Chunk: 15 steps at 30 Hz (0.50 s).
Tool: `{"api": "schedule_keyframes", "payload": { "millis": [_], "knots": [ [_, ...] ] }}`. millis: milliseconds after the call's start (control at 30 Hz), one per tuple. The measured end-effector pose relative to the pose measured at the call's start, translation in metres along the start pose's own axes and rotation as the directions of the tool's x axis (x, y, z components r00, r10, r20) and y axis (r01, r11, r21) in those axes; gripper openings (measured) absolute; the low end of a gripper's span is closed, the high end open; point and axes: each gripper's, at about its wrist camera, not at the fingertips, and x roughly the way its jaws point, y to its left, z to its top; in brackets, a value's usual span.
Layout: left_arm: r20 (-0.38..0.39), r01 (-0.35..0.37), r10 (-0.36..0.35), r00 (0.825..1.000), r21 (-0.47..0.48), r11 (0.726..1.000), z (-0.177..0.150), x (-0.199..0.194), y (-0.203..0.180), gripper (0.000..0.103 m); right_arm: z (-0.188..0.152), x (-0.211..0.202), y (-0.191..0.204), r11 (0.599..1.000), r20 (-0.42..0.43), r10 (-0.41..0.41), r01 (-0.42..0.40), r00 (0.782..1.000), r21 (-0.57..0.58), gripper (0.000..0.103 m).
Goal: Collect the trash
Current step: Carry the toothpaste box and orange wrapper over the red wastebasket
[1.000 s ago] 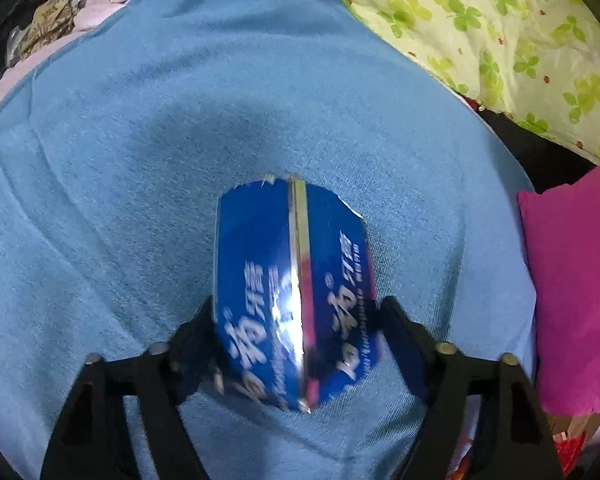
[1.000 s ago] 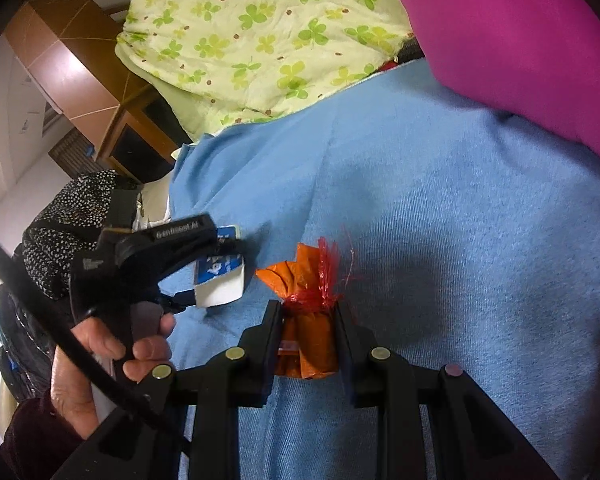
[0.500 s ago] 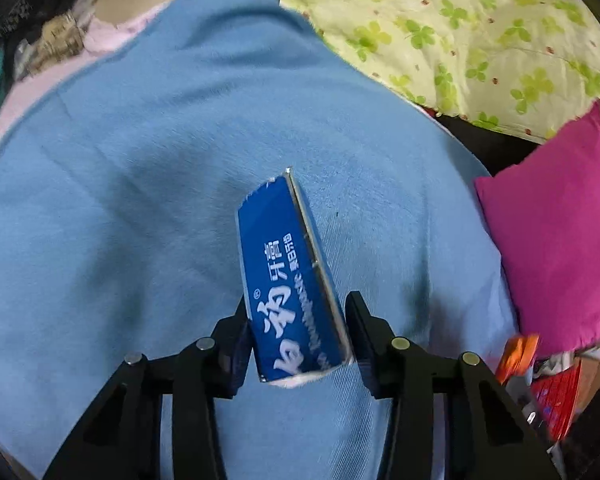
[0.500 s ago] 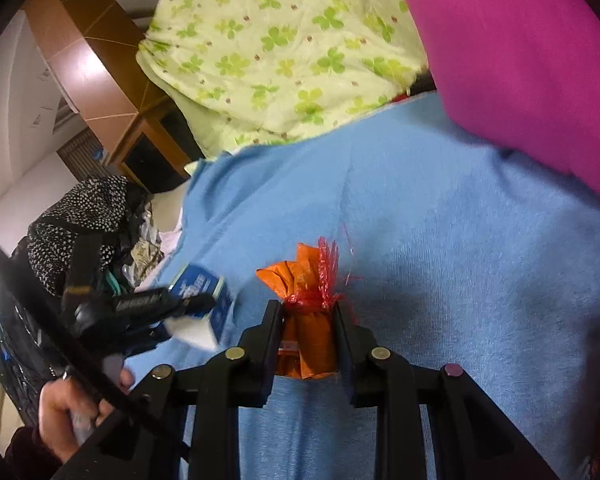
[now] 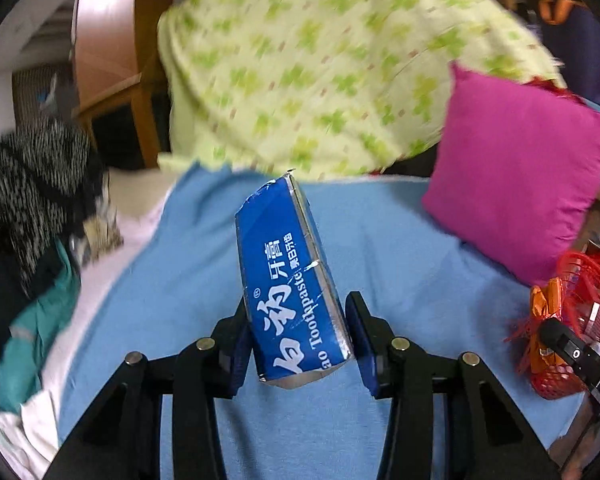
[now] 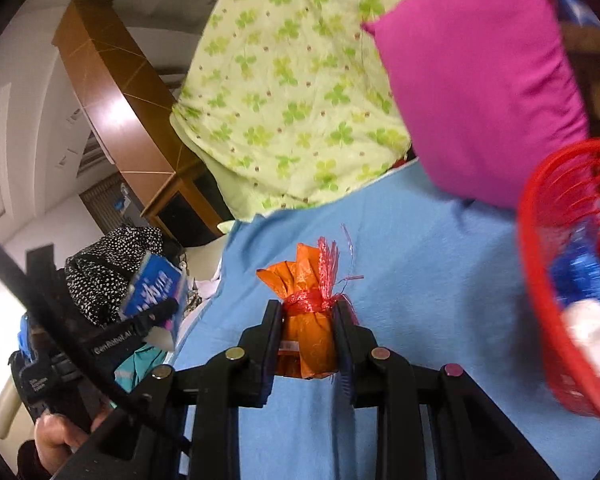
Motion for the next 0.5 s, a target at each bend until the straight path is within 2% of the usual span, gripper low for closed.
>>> {"api": "schedule_keyframes", "payload": {
  "millis": [200,500],
  "knots": [
    [0.117,0.017,-0.028,0.993,0.098,0.995,0.006,-0.050,-0.041,0.046,0.017,-0.067,0.001,0.999,0.082,-0.035,0.036,0.996,-0.013,0.028],
    [0.170,0.060,-0.089,0.981,0.166,0.984,0.011,-0.089,-0.079,0.046,0.030,-0.128,-0.004,0.995,0.147,-0.086,0.093,0.985,-0.040,0.028]
  ]
}}
